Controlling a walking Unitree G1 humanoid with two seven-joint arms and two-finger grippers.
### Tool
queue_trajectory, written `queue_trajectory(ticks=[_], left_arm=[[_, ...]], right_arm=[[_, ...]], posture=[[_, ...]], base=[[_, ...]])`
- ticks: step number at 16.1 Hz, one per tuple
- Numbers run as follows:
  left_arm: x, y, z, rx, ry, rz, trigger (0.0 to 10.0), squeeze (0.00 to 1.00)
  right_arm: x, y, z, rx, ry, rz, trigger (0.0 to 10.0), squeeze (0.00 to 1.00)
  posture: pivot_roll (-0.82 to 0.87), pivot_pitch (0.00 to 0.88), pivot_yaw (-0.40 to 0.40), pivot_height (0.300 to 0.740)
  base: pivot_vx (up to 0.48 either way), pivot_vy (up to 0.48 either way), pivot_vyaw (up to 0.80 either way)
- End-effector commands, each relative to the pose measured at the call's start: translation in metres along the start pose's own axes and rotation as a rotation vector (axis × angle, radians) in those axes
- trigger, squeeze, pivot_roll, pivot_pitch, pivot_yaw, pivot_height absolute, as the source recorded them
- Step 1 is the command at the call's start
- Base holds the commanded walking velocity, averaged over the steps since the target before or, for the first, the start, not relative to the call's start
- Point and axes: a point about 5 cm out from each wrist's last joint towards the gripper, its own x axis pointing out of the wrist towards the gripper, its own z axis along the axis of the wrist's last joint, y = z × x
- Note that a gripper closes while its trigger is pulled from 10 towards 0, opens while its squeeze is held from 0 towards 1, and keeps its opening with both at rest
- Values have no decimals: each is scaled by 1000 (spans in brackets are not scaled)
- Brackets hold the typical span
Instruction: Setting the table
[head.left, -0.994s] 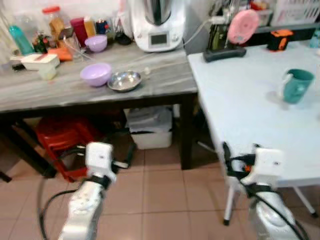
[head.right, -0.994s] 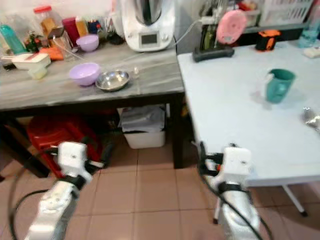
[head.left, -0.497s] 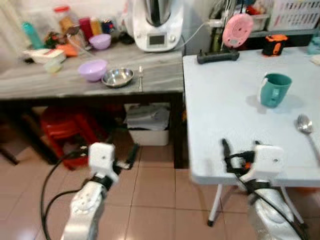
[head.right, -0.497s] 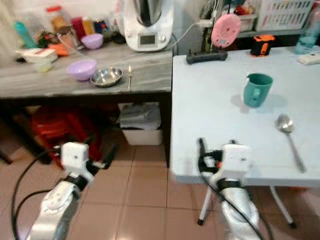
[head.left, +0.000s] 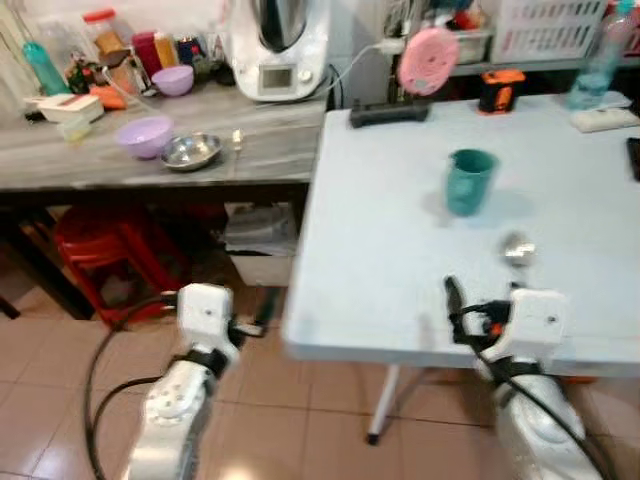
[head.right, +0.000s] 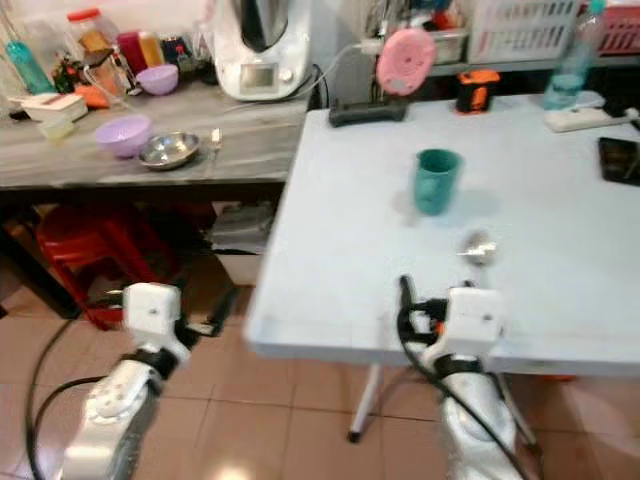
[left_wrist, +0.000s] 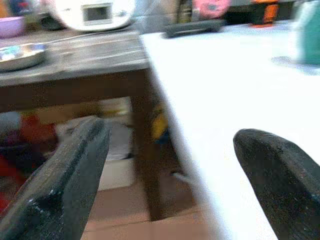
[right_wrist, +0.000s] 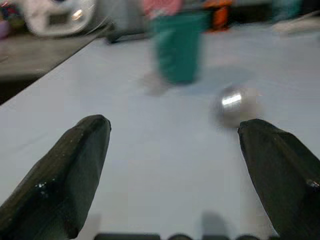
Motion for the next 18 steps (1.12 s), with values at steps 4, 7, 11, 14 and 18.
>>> queue_trajectory(ticks=[4,7,11,14,18], left_arm=[[-1,7,3,9,-7,10,10000,0],[-2,5,1,8,6,-33,10000,0],[-7,-2,1,38,1,-176,10000,0],[-14,-8,-1,45,17,-268,10000,0],[-20,-15,1,55,13,-363,10000,0]], right_arm=[[4,7,3,29,-10,7,10000,0],[12,6,5,35,-6,-22,10000,0],[34,8,16,43,-5,-25,10000,0],[49,16,12,40,74,10,10000,0],[69,40,3,12,191,96,10000,0]], posture=[[-82,0,125,740],[-81,0,125,740],[-80,0,125,740],[-75,0,119,740],[-68,30,119,740]], base=[[0,-360,0],[0,0,0],[0,0,0],[0,0,0],[0,0,0]])
